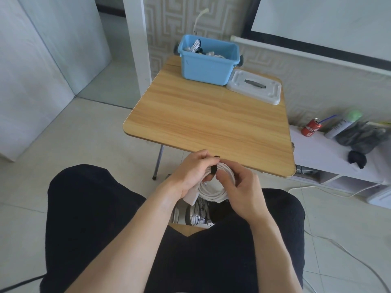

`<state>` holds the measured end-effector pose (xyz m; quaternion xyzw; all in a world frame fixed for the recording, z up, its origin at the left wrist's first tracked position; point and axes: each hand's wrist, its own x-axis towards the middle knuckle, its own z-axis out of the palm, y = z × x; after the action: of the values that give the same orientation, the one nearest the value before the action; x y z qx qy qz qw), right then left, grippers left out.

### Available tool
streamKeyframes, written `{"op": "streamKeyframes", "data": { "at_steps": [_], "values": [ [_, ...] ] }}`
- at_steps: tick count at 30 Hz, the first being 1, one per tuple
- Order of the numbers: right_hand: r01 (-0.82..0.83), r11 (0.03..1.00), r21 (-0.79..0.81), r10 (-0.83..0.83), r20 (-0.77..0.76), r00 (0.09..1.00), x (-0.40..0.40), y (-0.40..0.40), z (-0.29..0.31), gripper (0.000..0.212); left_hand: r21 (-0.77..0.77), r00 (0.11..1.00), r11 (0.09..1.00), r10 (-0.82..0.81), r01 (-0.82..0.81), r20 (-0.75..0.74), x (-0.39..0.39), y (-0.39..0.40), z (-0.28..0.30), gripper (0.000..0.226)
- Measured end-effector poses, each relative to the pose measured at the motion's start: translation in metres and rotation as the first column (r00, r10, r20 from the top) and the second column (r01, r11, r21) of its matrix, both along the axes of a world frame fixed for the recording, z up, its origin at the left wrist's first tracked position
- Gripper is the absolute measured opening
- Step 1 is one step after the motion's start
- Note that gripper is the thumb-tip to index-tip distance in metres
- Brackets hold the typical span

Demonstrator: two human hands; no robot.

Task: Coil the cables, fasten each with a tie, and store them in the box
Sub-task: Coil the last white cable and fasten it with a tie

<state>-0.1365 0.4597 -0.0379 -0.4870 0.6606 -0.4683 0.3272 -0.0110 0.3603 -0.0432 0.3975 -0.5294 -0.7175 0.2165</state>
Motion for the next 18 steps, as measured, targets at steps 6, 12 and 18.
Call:
{"op": "streamKeyframes", "data": {
  "at_steps": [6, 12, 18],
  "values": [
    [0.045, 0.998, -0.049, -0.046, -0.027, 0.999, 0.007, 0.001, -0.003, 0.035, 0.155, 0.996, 0.985, 0.076, -0.070, -0.036, 0.000, -0.004, -0.006, 0.020],
    [0.030, 0.998, -0.054, -0.034, -0.061, 0.998, 0.010, 0.002, -0.001, 0.025, 0.333, 0.994, 0.936, 0.109, -0.113, 0.031, -0.004, -0.005, -0.009, 0.016],
    [0.046, 0.998, -0.036, -0.048, -0.057, 0.997, 0.009, 0.002, -0.002, 0.022, 0.397, 0.995, 0.918, 0.050, -0.011, -0.087, -0.002, -0.008, -0.014, 0.018]
  ]
}}
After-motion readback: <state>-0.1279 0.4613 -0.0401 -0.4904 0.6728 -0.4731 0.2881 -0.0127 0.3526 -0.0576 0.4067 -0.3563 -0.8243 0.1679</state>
